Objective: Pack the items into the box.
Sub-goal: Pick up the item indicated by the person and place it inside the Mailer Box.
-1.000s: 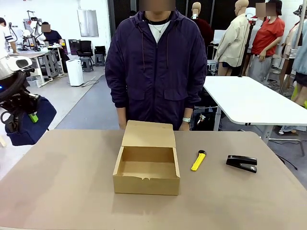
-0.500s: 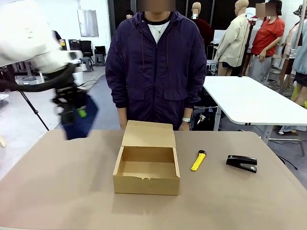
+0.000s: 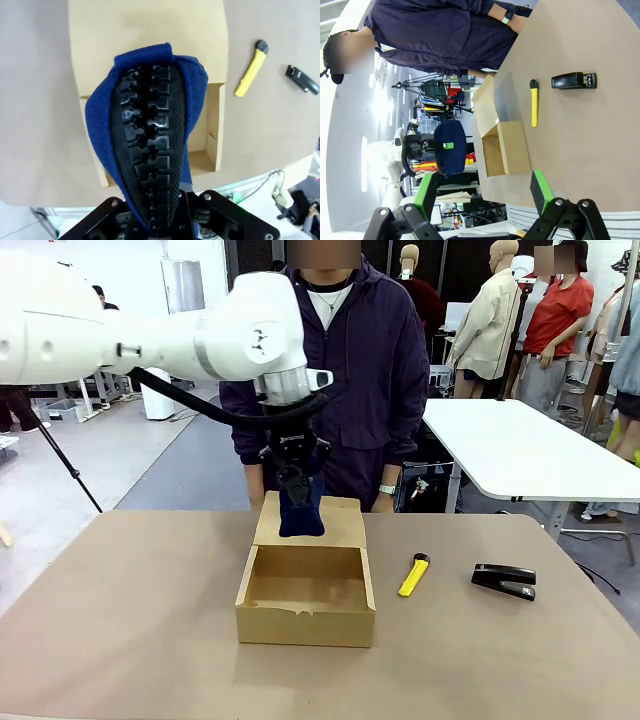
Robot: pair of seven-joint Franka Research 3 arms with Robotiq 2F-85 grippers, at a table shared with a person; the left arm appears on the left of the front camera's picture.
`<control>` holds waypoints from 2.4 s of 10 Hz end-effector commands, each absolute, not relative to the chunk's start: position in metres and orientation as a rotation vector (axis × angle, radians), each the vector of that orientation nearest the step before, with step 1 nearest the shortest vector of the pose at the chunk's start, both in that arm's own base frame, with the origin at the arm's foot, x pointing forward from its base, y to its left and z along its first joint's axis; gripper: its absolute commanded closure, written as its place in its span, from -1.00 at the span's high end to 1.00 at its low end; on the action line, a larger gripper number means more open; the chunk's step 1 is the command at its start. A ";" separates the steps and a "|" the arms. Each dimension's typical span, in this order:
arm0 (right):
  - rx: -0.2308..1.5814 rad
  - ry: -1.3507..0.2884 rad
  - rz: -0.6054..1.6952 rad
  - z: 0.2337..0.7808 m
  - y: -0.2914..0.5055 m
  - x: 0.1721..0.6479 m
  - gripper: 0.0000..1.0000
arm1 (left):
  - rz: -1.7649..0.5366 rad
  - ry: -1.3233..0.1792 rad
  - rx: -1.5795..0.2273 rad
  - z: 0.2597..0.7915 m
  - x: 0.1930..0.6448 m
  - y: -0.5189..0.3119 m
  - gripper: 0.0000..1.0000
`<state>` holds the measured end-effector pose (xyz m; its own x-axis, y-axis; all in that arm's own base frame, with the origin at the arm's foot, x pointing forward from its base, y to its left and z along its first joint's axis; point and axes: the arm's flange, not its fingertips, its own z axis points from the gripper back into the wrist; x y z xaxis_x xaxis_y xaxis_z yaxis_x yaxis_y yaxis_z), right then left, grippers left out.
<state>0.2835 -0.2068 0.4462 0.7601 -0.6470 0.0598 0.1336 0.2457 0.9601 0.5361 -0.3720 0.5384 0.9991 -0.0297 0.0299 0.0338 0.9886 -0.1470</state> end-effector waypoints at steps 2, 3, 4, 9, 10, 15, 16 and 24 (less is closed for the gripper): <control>1.230 -0.516 -0.555 0.449 -0.207 0.285 1.00 | 0.012 -0.020 -0.175 0.543 0.533 -0.355 -1.00; 1.230 -0.516 -0.555 0.449 -0.207 0.285 1.00 | 0.012 -0.020 -0.175 0.543 0.533 -0.355 -1.00; 1.230 -0.516 -0.555 0.449 -0.207 0.285 1.00 | 0.012 -0.020 -0.175 0.543 0.533 -0.355 -1.00; 1.230 -0.516 -0.555 0.449 -0.207 0.285 1.00 | -1.198 -0.024 -0.334 0.524 0.509 -0.353 -1.00; 1.230 -0.516 -0.555 0.449 -0.207 0.285 1.00 | -1.450 -0.098 -0.357 0.524 0.494 -0.353 -1.00; 1.230 -0.516 -0.555 0.449 -0.207 0.285 1.00 | -1.843 -0.274 -0.227 0.507 0.473 -0.367 -1.00; 1.230 -0.516 -0.555 0.449 -0.207 0.285 1.00 | -1.465 -0.082 -0.153 0.512 0.473 -0.381 -1.00; 1.230 -0.516 -0.555 0.449 -0.207 0.285 1.00 | -1.647 -0.103 -0.069 0.428 0.501 -0.402 -1.00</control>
